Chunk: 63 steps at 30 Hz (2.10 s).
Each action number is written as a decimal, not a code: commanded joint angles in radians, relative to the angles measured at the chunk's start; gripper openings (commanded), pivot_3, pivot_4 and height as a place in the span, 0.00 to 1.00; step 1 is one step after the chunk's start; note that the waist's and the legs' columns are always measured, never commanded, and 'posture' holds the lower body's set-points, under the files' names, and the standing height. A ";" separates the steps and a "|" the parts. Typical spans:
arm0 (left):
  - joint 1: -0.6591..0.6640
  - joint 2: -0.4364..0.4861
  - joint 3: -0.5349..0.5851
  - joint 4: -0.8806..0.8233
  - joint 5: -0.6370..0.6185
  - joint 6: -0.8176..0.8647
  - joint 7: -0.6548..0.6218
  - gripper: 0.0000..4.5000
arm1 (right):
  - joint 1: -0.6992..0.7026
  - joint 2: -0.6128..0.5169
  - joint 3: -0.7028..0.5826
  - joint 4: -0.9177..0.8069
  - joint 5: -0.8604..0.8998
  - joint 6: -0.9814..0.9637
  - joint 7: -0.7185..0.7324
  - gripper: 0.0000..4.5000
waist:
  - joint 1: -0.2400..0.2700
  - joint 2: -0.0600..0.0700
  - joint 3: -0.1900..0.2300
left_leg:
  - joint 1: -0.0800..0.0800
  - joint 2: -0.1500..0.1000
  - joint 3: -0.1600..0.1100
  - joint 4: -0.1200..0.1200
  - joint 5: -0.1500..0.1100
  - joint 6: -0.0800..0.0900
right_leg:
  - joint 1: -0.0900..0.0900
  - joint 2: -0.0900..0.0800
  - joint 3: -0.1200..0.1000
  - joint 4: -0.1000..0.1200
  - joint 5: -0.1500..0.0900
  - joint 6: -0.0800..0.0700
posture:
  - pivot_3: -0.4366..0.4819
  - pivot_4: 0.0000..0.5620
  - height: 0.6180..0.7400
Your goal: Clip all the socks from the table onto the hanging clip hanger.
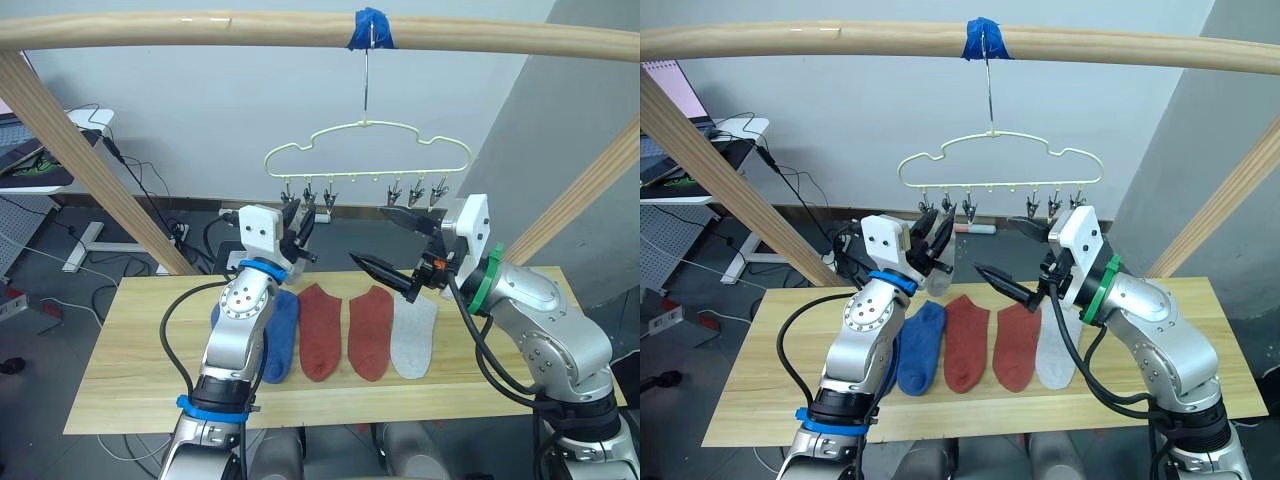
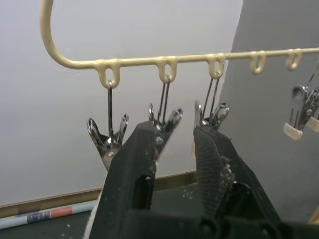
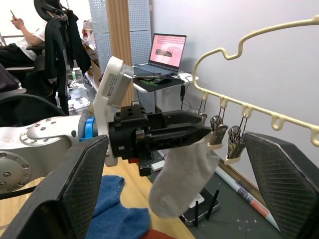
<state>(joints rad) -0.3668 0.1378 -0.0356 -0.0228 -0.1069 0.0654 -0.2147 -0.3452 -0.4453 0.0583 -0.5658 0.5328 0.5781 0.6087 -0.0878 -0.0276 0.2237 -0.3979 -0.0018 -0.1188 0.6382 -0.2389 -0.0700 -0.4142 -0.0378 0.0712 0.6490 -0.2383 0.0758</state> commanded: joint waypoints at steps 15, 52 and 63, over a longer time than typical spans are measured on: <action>-0.067 -0.027 0.011 0.076 0.001 -0.060 0.002 0.30 | -0.023 -0.006 -0.020 -0.043 0.027 0.001 -0.002 1.00 | -0.002 0.000 0.000 | 0.000 -0.001 -0.001 0.005 0.000 0.000 | 0.003 0.000 0.000 0.000 0.002 0.003 | 0.28 0.35 1.00; -0.118 -0.021 0.007 0.179 0.029 -0.111 0.000 0.30 | -0.021 -0.004 -0.025 -0.046 0.020 -0.003 -0.022 1.00 | -0.027 0.000 0.000 | 0.000 -0.001 -0.001 0.005 0.000 0.000 | 0.003 0.000 0.000 -0.001 0.002 0.003 | 0.24 0.33 1.00; -0.133 -0.024 0.015 0.202 0.032 -0.121 0.008 0.84 | -0.012 -0.008 -0.028 -0.058 0.021 0.000 -0.036 1.00 | -0.029 0.000 0.000 | 0.000 -0.001 -0.001 0.006 0.000 0.000 | 0.003 0.000 0.000 -0.001 0.002 0.003 | 0.23 0.33 1.00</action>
<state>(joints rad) -0.4847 0.1149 -0.0308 0.1940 -0.0775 -0.0299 -0.2083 -0.3599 -0.4485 0.0538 -0.5803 0.5379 0.5877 0.5781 -0.1167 -0.0276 0.2237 -0.3981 -0.0027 -0.1201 0.6437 -0.2390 -0.0699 -0.4109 -0.0378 0.0712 0.6483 -0.2361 0.0789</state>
